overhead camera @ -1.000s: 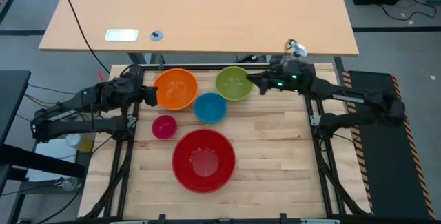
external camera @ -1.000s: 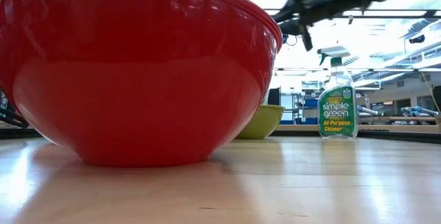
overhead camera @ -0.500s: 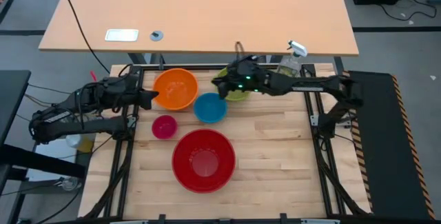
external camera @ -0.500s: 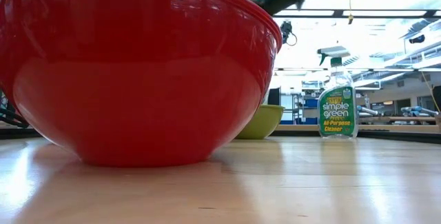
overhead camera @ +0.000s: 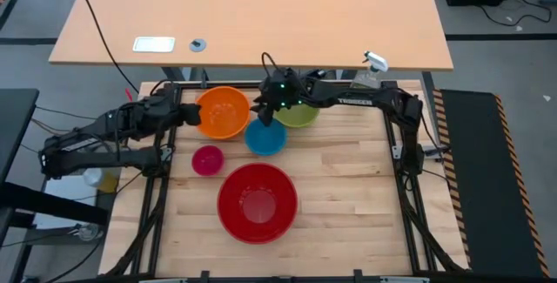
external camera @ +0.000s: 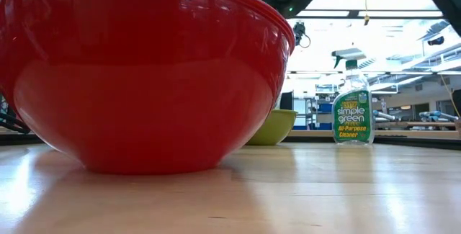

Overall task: Nest bowls inside each other
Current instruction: Stack the orange bowl on top of the red bowl

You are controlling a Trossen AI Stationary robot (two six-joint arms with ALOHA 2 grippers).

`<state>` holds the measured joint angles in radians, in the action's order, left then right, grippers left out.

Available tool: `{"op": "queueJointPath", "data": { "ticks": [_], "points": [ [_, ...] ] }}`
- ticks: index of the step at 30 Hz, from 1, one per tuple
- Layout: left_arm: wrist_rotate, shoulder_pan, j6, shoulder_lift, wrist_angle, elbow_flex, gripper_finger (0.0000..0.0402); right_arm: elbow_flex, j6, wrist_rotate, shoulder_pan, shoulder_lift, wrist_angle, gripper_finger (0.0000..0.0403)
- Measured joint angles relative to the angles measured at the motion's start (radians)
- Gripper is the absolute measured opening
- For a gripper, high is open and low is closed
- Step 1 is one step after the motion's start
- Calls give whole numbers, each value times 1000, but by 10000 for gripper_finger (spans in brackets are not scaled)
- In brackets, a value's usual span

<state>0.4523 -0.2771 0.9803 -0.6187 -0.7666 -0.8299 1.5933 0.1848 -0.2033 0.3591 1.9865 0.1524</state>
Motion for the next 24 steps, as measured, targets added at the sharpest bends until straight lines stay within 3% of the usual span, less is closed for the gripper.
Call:
{"op": "queueJointPath", "data": {
  "ticks": [5, 9, 17, 24],
  "points": [
    [12, 0, 0, -38, 0, 1, 21, 28, 49, -7, 17, 71, 40, 295],
    [15, 0, -4, -50, -1, 2, 21, 50, 52, -3, 19, 113, 61, 324],
    [15, 0, -32, -47, -7, 2, 20, 174, 108, 34, 15, 208, 73, 301],
    [-10, 0, -72, -49, -8, 2, 21, 326, 88, 76, 15, 304, 194, 270]
  ]
}}
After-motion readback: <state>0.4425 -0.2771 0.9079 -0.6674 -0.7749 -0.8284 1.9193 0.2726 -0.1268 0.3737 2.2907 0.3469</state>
